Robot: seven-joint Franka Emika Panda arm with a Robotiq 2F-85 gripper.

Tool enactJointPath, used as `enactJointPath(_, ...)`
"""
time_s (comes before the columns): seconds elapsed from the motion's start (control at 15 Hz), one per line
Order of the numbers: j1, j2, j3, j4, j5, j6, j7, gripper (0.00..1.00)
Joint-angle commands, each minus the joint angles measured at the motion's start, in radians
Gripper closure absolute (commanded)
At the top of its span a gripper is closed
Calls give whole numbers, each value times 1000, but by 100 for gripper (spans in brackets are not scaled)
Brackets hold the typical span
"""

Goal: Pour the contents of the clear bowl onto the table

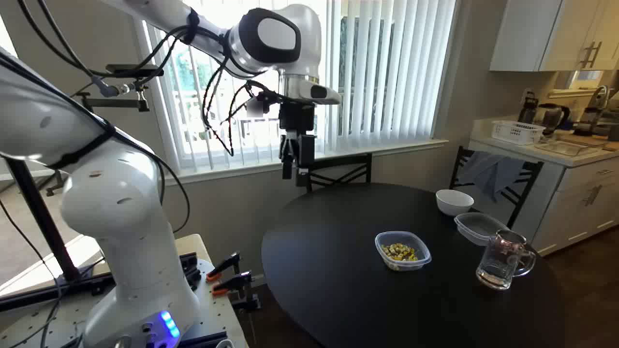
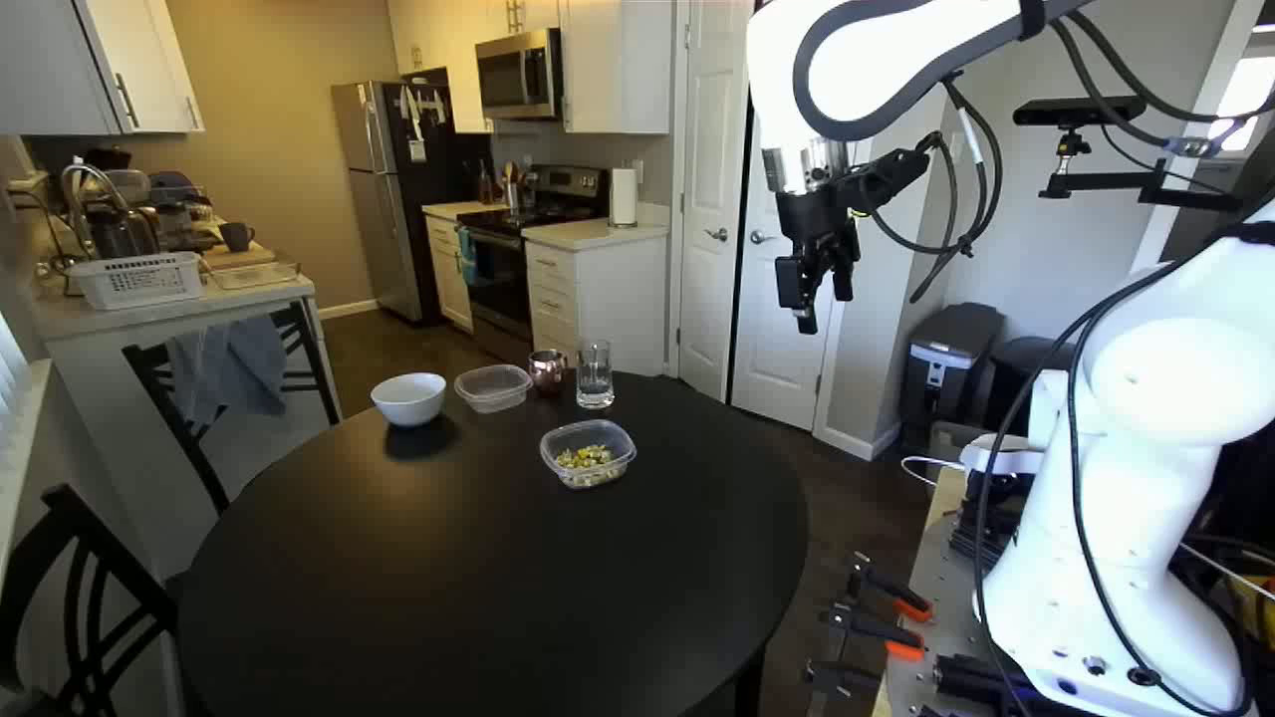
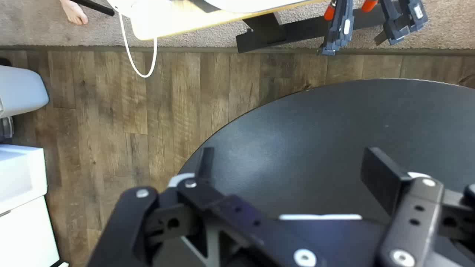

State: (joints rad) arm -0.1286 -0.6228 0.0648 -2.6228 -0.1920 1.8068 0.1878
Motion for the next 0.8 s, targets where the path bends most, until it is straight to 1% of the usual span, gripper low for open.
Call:
enactJointPath(0.0,17,1,-15,2,-7,-3,8,0)
enactJointPath(0.47,17,1,-15,2,-7,-3,8,0)
enactJointPath(0.53,16,67,-21,75,30,-53,18,0)
enactJointPath(0.67,23,157,-29,179,94,-105,29,0)
enactJointPath(0.73,35,213,-18,235,145,-126,62,0)
